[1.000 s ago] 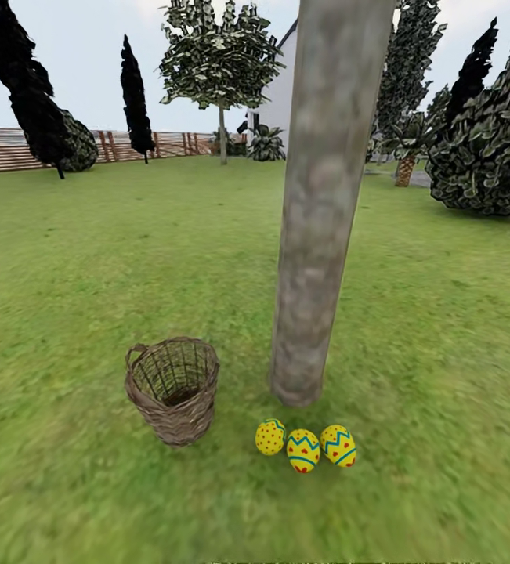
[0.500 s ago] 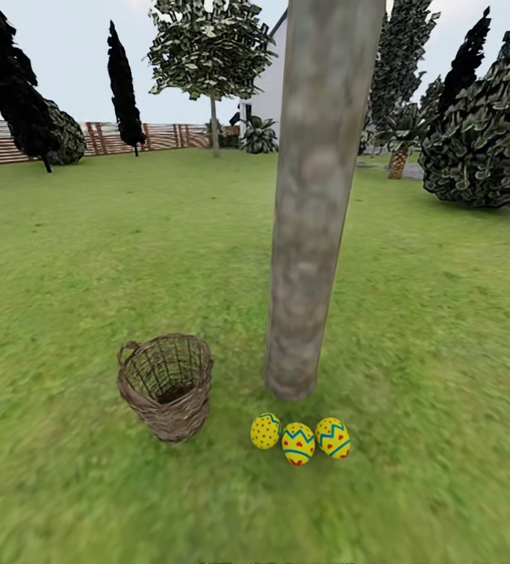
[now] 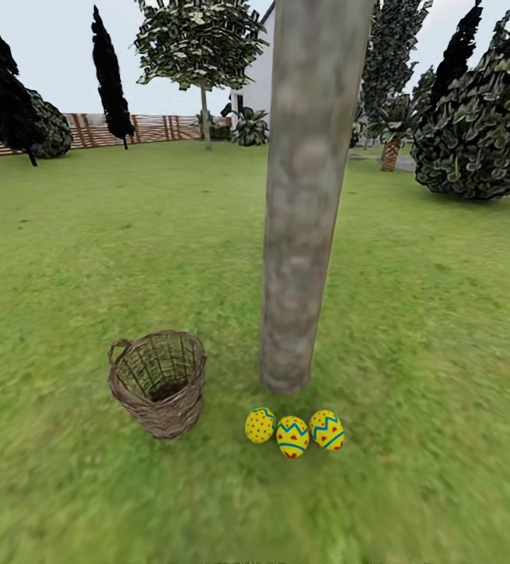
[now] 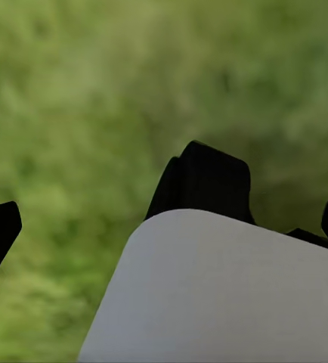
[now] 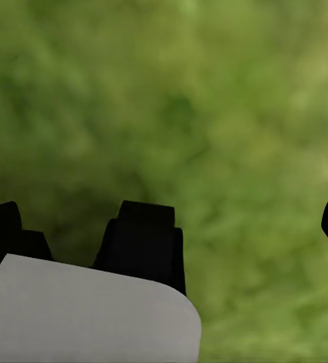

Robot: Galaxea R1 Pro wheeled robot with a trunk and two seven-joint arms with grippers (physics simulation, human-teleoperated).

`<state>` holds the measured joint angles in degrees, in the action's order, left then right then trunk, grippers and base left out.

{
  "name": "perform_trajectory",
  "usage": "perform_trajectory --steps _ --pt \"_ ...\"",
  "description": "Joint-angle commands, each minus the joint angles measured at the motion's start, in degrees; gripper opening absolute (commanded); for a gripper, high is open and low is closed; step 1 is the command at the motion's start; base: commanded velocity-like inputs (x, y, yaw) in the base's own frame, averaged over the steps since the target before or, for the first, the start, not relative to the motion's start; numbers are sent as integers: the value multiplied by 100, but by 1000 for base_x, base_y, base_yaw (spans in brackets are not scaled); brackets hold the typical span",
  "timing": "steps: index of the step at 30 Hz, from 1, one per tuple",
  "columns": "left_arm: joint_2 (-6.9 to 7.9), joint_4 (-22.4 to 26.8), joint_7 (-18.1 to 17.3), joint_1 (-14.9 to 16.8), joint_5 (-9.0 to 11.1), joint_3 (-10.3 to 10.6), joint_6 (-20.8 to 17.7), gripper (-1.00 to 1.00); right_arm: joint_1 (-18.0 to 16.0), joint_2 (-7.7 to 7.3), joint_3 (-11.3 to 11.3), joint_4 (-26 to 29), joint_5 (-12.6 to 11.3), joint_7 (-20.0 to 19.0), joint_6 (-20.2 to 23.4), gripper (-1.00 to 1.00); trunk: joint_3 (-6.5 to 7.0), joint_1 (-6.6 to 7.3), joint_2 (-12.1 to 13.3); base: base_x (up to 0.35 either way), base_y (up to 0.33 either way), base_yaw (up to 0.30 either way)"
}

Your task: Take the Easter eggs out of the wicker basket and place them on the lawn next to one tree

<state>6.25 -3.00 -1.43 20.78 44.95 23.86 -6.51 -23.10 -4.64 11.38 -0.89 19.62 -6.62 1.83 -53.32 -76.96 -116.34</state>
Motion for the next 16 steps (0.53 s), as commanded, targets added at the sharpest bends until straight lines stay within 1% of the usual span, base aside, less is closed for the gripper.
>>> perform_trajectory --steps 1,7,11,16 --pt "-1 -11 -15 5 57 48 -16 100 -4 0 49 -7 49 -15 8 100 -14 1 -2 0 0 -99" --pt "-1 -11 -14 5 57 48 -14 100 82 44 43 -56 85 -15 10 100 -51 1 -2 0 0 -46" --pt "-1 -10 -15 5 57 48 -15 100 277 1 34 -76 92 -8 4 100 -53 1 -2 0 0 -2" --pt "0 -10 -15 5 57 48 -15 100 327 17 31 -72 94 -6 2 100 -53 1 -2 0 0 0"
